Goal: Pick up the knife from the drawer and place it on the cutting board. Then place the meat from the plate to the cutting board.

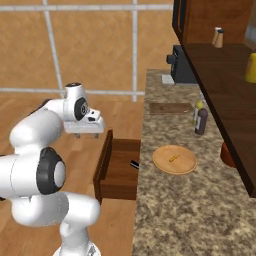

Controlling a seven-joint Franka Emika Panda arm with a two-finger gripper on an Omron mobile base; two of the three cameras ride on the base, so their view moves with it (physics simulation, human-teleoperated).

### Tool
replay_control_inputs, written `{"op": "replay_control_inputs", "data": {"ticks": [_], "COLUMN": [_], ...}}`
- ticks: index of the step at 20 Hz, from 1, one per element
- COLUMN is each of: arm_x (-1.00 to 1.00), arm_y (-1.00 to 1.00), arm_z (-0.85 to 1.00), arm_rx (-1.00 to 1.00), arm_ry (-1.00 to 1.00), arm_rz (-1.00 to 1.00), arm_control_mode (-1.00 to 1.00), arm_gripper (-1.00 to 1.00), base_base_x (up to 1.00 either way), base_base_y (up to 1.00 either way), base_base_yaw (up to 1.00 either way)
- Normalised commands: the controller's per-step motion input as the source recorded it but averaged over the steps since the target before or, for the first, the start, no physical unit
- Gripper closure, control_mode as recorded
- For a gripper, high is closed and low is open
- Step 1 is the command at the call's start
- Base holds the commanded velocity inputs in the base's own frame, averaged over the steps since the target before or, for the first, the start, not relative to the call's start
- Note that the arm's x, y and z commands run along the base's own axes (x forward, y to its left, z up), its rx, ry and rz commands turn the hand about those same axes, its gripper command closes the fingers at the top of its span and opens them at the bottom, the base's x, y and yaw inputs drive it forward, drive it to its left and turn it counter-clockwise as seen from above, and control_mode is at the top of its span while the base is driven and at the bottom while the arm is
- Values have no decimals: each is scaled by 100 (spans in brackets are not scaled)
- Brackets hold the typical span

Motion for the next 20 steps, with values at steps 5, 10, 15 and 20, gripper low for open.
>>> {"op": "replay_control_inputs", "data": {"ticks": [5, 10, 15, 20], "arm_x": [37, 46, 16, 35], "arm_y": [-7, -1, -12, 0], "arm_z": [-100, -94, -55, -57], "arm_rx": [0, 0, 0, 0], "arm_ry": [22, 23, 9, -1], "arm_rz": [0, 0, 6, 2], "arm_control_mode": [-100, -100, -100, -100], "arm_gripper": [-100, -100, -100, -100], "base_base_x": [0, 0, 0, 0], "base_base_y": [0, 0, 0, 0], "base_base_yaw": [0, 0, 0, 0]}}
